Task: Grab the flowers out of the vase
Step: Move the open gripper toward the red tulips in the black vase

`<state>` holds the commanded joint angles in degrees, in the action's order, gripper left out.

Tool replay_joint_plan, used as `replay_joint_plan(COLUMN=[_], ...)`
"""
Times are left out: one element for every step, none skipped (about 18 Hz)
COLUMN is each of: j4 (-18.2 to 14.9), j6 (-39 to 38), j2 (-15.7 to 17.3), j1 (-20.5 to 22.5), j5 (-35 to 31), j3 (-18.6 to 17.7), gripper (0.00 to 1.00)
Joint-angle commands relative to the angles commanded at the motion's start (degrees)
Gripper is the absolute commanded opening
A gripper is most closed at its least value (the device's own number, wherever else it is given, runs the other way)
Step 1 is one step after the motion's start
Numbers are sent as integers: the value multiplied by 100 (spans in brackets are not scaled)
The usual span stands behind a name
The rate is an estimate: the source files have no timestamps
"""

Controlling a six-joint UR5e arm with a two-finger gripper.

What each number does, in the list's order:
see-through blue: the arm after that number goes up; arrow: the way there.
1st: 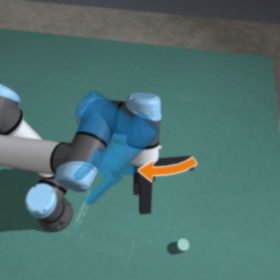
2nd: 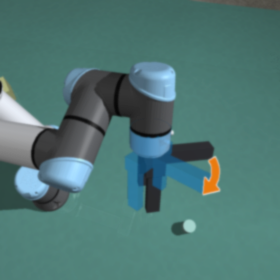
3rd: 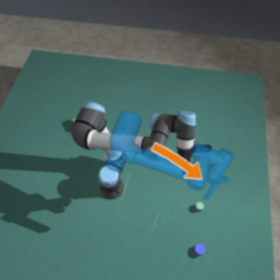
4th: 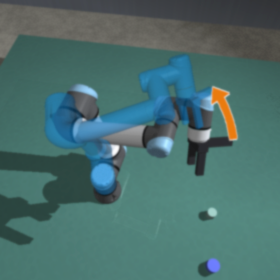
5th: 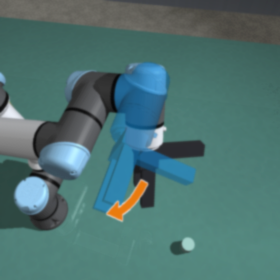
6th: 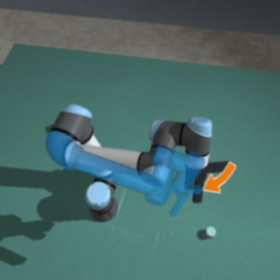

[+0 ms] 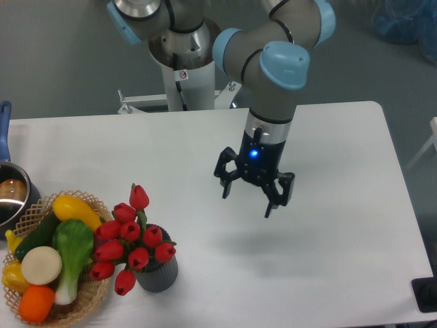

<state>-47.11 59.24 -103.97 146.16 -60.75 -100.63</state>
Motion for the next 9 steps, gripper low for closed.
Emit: replay_joint_plan(j4=[0, 0, 0, 9, 35, 87, 123, 123, 123], j6=[0, 9, 0, 0, 0, 9, 9, 9, 9], j2=[-9, -9, -26, -61, -88, -140, -184, -246, -307], j1=[0, 0, 0, -9, -9, 0, 0, -9, -17], j5=[202, 343, 449, 537, 669, 896, 994, 1039, 1074], j3=[17, 18, 18, 26, 52, 88, 105, 166, 219], gripper=[100, 100, 100, 100, 100, 100, 100, 100, 100])
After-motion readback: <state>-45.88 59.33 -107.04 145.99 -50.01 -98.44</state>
